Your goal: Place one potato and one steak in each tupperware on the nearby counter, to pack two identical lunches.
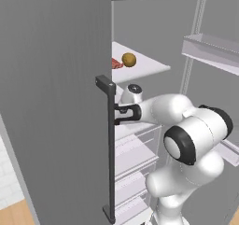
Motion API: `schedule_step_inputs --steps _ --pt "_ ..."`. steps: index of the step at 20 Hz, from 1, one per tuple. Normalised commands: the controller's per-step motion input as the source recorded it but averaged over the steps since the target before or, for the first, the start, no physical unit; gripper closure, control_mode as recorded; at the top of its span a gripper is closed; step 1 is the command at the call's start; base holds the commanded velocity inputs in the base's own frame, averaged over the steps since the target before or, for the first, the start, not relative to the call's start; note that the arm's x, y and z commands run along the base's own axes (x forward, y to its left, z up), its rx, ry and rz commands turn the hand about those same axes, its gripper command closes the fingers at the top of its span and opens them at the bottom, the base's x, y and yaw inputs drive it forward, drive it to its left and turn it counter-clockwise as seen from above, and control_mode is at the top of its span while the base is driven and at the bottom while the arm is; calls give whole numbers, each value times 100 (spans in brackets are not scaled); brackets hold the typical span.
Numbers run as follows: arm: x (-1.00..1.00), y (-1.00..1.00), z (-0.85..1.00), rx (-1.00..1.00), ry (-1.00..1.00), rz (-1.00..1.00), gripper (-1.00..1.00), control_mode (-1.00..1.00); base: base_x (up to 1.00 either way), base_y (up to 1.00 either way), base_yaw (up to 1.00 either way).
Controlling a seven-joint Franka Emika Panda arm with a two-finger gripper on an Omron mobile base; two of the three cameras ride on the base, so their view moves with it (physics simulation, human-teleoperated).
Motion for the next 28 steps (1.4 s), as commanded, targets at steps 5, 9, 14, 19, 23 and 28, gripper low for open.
schedule_step_inputs --steps 5,9,14,19,23,28 --pt "19 0 -4 0 0 0 -100 -100 0 0 0" --pt "7 2 -27 -1 0 0 -100 -100 0 0 0" --pt "10 6 -28 -1 0 0 -100 -100 0 0 0" --pt "18 6 -8 0 0 0 -100 -100 0 0 0" --pt "7 0 -13 0 0 0 100 -100 0 0 0" --pt "0 0 0 0 0 0 100 -100 0 0 0"
